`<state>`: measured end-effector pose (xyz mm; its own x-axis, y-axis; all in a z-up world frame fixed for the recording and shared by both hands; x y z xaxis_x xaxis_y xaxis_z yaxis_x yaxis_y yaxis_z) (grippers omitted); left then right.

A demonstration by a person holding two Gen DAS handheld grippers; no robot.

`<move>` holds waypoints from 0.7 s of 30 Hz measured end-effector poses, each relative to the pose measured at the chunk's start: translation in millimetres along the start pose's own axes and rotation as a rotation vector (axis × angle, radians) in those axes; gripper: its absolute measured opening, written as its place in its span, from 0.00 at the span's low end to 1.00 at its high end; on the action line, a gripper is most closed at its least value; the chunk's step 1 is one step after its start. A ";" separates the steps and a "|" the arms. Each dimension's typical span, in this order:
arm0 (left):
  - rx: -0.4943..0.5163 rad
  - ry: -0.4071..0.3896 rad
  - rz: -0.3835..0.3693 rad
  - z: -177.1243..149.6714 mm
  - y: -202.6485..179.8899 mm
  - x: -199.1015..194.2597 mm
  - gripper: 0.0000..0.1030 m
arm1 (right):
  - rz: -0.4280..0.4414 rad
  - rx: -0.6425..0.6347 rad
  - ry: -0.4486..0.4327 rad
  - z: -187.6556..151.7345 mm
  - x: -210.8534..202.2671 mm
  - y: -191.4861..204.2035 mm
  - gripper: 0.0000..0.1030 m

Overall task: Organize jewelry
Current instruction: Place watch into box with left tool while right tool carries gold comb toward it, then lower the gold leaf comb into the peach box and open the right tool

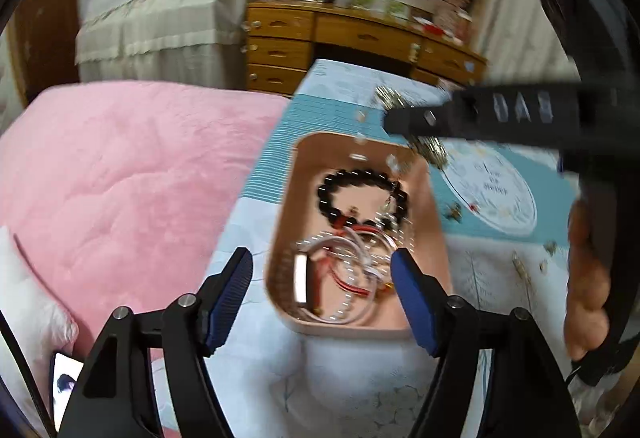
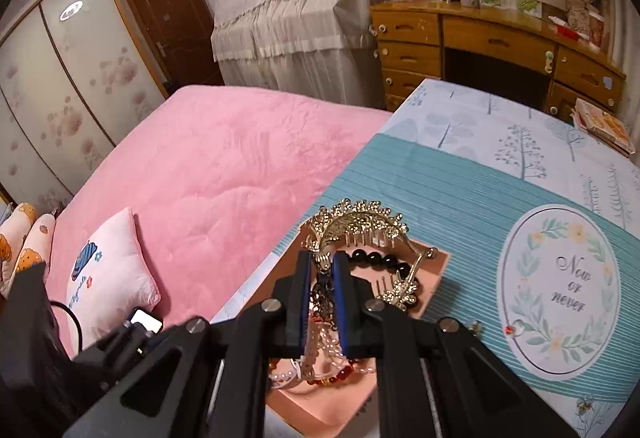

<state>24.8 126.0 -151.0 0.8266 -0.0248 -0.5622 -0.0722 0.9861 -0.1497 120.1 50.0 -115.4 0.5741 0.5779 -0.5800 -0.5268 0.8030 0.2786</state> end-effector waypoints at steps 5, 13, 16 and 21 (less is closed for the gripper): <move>-0.047 -0.008 0.010 1.8 13.7 3.7 0.71 | -0.023 -0.030 0.049 -6.9 18.0 1.9 0.10; -0.040 0.007 0.020 -1.4 12.9 9.6 0.72 | -0.072 -0.094 0.152 -23.0 45.6 7.7 0.12; -0.049 0.012 0.028 -1.1 14.9 11.5 0.79 | -0.056 -0.081 0.149 -23.6 42.4 10.4 0.12; -0.054 0.008 0.027 -1.2 17.4 11.1 0.80 | -0.053 -0.028 0.113 -21.8 28.4 4.5 0.12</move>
<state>32.0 142.6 -160.8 0.8193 -0.0002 -0.5733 -0.1246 0.9760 -0.1785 120.4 66.8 -147.3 0.5283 0.5134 -0.6763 -0.5159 0.8267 0.2245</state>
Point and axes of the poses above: each gripper's, at about its wrist camera, not at the fingertips, and x roughly the way its jaws point, y to its left, z to its top, the point moved 5 cm from there along x, roughly the way its jaws point, and after that the axes turned 14 degrees about -y, right-handed, at the moved point
